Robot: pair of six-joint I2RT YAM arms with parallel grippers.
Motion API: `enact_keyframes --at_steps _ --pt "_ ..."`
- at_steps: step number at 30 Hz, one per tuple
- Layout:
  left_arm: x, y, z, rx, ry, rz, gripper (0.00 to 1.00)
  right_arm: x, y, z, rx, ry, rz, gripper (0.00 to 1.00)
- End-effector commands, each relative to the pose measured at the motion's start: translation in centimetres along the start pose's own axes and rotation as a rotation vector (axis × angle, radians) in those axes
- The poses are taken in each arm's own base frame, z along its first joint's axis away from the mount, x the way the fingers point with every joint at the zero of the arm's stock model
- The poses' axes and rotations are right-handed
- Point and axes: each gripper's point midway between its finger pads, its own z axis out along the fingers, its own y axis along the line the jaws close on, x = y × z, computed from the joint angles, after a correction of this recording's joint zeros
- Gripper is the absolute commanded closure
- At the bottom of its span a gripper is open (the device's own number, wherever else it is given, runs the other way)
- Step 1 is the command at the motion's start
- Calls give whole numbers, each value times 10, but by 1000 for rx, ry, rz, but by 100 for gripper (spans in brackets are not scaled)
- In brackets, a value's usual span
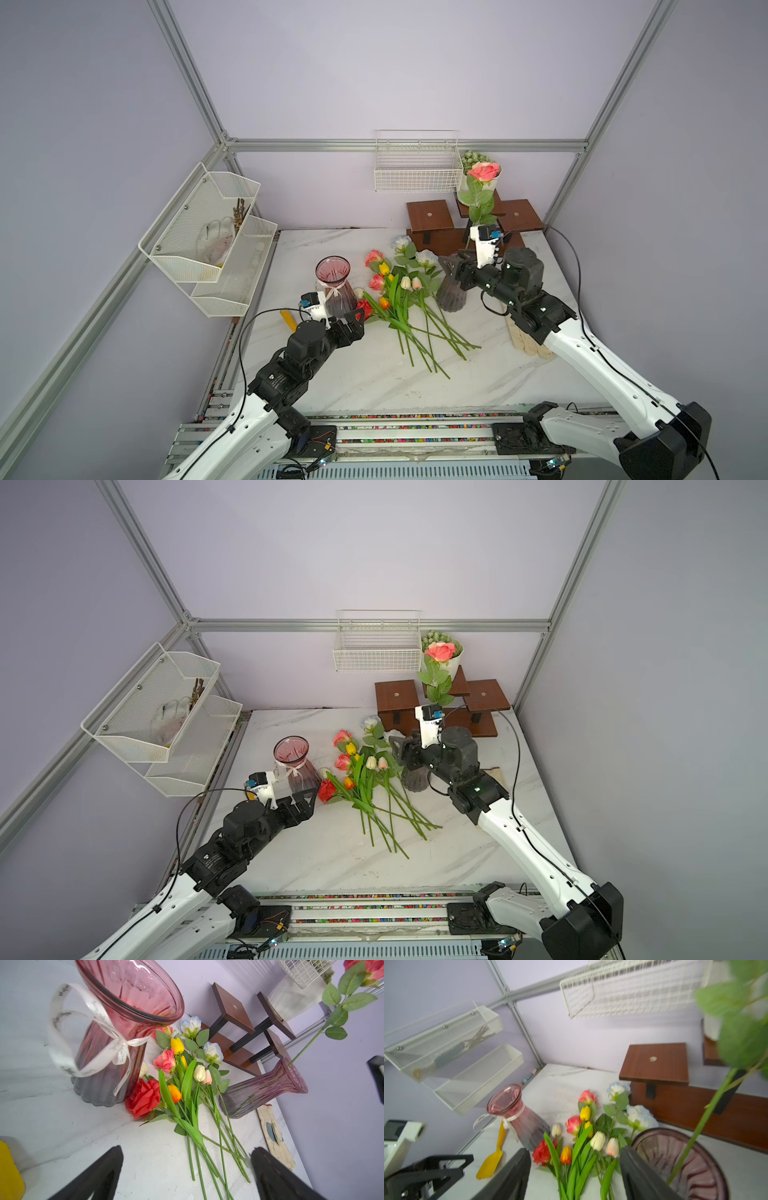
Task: Arrange the flowers in different vases according to their variety
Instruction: Pick up the flower at the center of the board.
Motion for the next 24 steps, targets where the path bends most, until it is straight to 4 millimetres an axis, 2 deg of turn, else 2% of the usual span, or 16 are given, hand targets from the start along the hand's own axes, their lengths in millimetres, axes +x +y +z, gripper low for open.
enact_keyframes --at_steps 1,4,7,16,19,24 --pt "18 29 2 -93 24 -7 0 74 12 14 -21 235 12 30" --pt "28 37 5 -102 35 -23 0 118 4 24 30 345 49 39" --pt "36 43 10 -112 46 -33 0 152 -9 33 94 411 91 45" --pt "44 50 15 -135 66 -27 0 231 -53 58 283 645 88 55" --pt "46 52 14 -136 64 -31 0 250 -58 67 294 697 89 58" --pt "49 57 10 -139 66 -36 0 269 -60 79 287 740 102 70"
